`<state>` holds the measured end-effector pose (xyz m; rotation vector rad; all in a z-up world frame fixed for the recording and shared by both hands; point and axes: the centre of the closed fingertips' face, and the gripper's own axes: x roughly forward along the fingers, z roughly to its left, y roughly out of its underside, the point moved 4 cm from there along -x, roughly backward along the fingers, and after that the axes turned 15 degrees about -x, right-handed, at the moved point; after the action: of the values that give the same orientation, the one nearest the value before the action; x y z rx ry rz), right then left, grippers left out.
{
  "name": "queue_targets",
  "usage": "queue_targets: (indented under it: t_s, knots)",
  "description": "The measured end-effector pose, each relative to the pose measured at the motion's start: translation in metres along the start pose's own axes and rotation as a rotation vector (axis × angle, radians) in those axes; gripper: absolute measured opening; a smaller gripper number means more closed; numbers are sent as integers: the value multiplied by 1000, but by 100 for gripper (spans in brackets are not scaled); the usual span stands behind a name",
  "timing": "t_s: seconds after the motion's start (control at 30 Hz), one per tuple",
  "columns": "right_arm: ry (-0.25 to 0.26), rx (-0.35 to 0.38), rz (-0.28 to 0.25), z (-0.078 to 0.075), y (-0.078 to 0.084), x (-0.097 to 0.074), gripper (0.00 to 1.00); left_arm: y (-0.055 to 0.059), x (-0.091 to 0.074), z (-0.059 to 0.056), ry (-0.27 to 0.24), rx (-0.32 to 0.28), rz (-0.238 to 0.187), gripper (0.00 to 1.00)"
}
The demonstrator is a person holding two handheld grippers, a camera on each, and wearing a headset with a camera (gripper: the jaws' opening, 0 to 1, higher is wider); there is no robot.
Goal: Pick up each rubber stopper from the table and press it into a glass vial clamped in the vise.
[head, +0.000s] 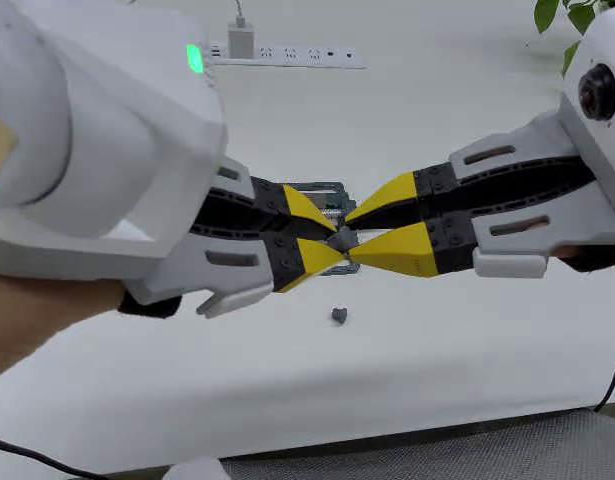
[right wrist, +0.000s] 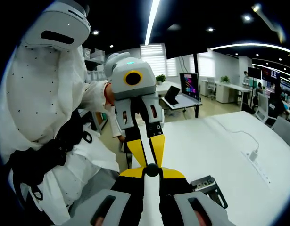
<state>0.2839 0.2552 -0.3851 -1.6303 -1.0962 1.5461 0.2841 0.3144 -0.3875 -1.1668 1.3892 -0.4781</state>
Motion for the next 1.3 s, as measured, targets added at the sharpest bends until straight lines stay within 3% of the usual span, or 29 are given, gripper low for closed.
queue_targets:
  t_s: [0.6, 0.83, 1.3]
  knots:
    - [6, 1, 11, 2, 0, 4, 6, 4, 1, 1, -4, 13, 8, 4]
    - [8, 10, 23, 1, 3, 6, 5, 9, 2, 3, -3, 1, -25, 4]
    - [-1, 16, 45, -1, 7, 10, 5, 18, 3, 4, -2, -14, -41, 9]
